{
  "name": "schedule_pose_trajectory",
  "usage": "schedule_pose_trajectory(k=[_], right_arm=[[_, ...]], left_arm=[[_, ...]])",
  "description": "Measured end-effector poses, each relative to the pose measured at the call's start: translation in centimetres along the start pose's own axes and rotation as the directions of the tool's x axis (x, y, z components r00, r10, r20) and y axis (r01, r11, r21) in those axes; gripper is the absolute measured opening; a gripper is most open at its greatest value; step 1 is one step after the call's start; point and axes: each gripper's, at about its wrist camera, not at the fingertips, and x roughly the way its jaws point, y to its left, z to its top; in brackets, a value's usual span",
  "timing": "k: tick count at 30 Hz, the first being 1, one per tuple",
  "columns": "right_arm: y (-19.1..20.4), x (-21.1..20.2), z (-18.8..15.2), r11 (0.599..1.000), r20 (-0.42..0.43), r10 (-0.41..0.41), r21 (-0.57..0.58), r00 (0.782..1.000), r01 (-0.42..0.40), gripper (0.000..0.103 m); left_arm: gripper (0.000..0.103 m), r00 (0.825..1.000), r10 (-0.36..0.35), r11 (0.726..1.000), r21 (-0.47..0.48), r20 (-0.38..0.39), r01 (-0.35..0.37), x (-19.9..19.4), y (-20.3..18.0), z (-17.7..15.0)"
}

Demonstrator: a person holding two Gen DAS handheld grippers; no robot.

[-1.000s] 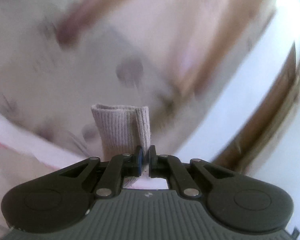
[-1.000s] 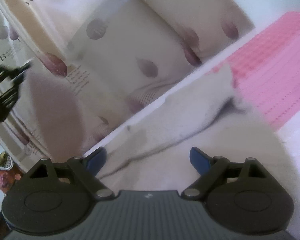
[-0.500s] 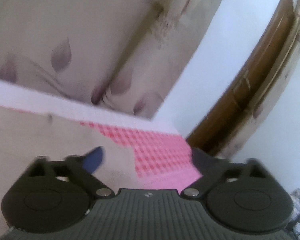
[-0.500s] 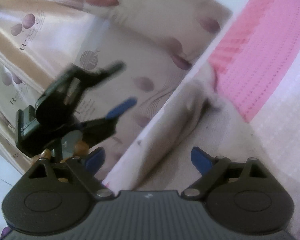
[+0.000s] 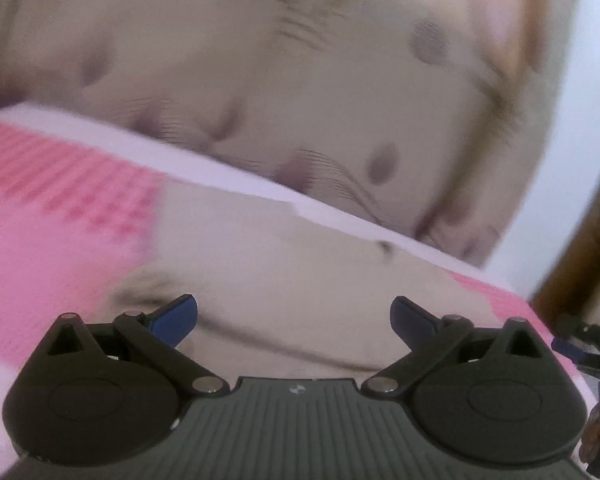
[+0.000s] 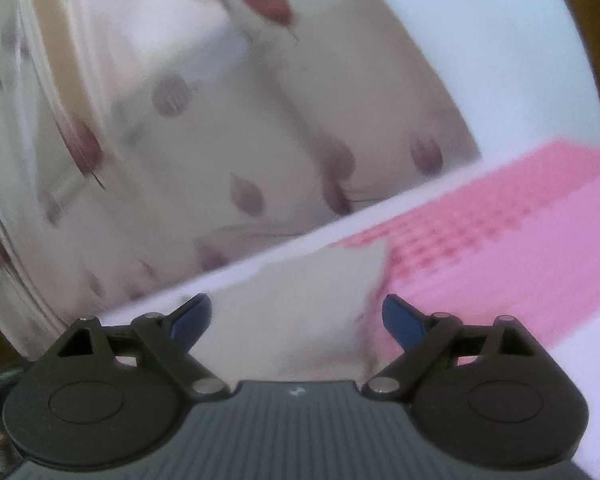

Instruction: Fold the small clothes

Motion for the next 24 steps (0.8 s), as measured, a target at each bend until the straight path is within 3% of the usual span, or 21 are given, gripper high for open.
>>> schedule_pose_trajectory(k=[1,3,4,5,7,8,14,18,21,24], right_arm=[[-0.1,1.0,0.3,1.0,-0.027,0.003,-0.028,1.0,-0.004,0.087],[0.0,2.9,0.4,0.997,-0.084,-0.024,-0.082,0.996,0.017,0.068],[0.1,3.9,0.3,0.996,-0.128,-0.029,-0.093,0.991,0.017,0.041],[0.1,4.9,0.3,0.996,-0.169,-0.025,-0.094,0.985,0.009,0.027],[0.4,5.6,0.2,0.992,-0.194,-0.052,-0.124,0.98,0.028,0.019],[0.8,5.0,0.4,0.99,-0.169,-0.05,-0.136,0.984,0.027,0.009],[4.5,1.4,4.1,0.979,-0.017,0.043,-0.2,0.999,-0.046,0.007],[5.4,3.0,8.0,0.969,0.047,0.044,-0.247,0.998,-0.031,0.006],[3.7,6.1,8.8,0.976,0.025,0.002,-0.218,1.0,0.004,0.006],[1.2,10.0,6.7,0.988,-0.073,-0.042,-0.151,0.996,0.031,0.006]], left_arm=[[0.1,1.0,0.018,0.998,-0.06,0.01,-0.017,-0.1,1.2,-0.8],[0.102,1.0,0.008,0.985,-0.172,0.025,-0.004,-0.3,2.3,-0.4],[0.102,0.999,0.019,0.984,-0.18,0.046,-0.011,-0.6,2.5,-0.4],[0.102,0.998,0.035,0.984,-0.175,0.044,-0.026,-0.6,2.6,-0.4],[0.102,0.999,0.023,0.987,-0.162,0.026,-0.018,-0.3,2.4,-0.3],[0.102,0.999,0.023,0.989,-0.15,0.032,-0.018,-0.3,2.1,-0.4],[0.103,0.999,0.035,0.986,-0.165,0.037,-0.028,-0.2,2.0,-0.6],[0.103,0.997,0.058,0.981,-0.188,0.054,-0.047,-0.2,2.4,-0.6],[0.103,0.996,0.066,0.981,-0.186,0.058,-0.054,-0.3,2.3,-0.5],[0.103,0.996,0.071,0.981,-0.183,0.057,-0.06,-0.2,2.3,-0.6]])
